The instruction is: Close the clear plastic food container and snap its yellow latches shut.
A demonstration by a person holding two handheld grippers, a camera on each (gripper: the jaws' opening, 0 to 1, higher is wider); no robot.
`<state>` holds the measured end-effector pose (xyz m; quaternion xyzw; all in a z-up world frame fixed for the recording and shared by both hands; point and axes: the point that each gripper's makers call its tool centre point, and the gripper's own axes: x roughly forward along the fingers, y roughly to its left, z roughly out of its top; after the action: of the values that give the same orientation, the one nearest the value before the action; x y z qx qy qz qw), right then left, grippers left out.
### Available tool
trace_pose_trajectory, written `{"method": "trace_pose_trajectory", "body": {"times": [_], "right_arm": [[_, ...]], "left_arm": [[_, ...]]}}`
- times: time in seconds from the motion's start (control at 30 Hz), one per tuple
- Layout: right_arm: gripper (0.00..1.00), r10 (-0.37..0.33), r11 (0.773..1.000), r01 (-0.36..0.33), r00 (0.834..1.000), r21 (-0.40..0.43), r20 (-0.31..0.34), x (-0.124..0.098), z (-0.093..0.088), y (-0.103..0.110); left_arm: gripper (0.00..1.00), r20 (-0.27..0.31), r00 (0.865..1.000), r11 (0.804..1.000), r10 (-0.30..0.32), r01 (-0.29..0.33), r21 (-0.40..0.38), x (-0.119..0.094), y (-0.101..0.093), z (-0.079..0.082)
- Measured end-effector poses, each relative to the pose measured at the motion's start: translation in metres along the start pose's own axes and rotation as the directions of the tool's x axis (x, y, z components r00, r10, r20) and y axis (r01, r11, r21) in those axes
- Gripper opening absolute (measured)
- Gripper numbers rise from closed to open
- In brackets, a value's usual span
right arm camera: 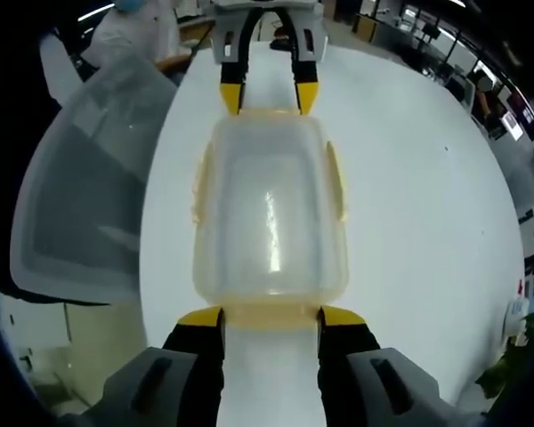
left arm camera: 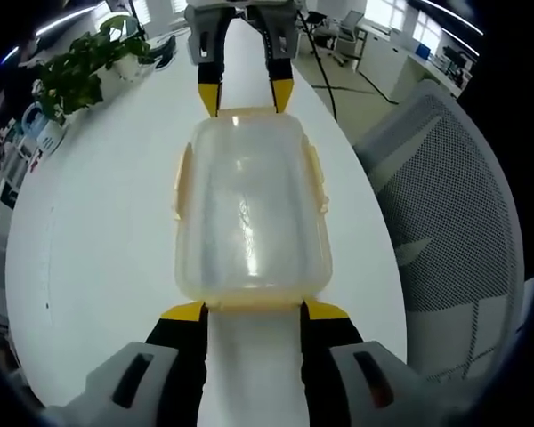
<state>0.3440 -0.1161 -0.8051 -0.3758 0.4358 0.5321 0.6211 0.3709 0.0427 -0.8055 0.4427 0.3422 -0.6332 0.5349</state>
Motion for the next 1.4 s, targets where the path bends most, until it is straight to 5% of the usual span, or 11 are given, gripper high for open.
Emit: {"method": "trace_pose_trajectory", "body": {"times": [0.27, 0.57, 0.67, 1.13, 1.4], "right_arm": [[0.48, 0.029, 0.997, -0.031, 0.999, 0.071, 0.020, -0.003, 0.005, 0.008], [0.43, 0.004, 0.992, -0.008, 1.000, 0.125, 0.027, -0.013, 0.004, 0.006], [0.43, -0.007, 0.978, 0.001, 1.000, 0.207, 0.029, -0.016, 0.003, 0.005], [0.42, -0.042, 0.951, 0.029, 0.999, 0.308, 0.035, -0.018, 0.002, 0.000], [0.44, -0.058, 0.916, 0.037, 0.997, 0.400, 0.041, -0.018, 0.003, -0.003]], "left_arm": [[0.51, 0.012, 1.000, 0.999, 0.013, -0.013, -0.032, -0.006, 0.004, 0.003], [0.49, 0.016, 1.000, 0.994, -0.009, 0.011, -0.108, -0.009, -0.005, 0.003], [0.49, 0.048, 0.999, 0.980, -0.013, 0.023, -0.198, -0.012, -0.004, 0.006], [0.45, 0.074, 0.997, 0.930, -0.017, 0.042, -0.365, -0.016, -0.005, 0.006], [0.43, 0.063, 0.998, 0.868, -0.008, 0.038, -0.495, -0.015, -0.001, 0.004]]}}
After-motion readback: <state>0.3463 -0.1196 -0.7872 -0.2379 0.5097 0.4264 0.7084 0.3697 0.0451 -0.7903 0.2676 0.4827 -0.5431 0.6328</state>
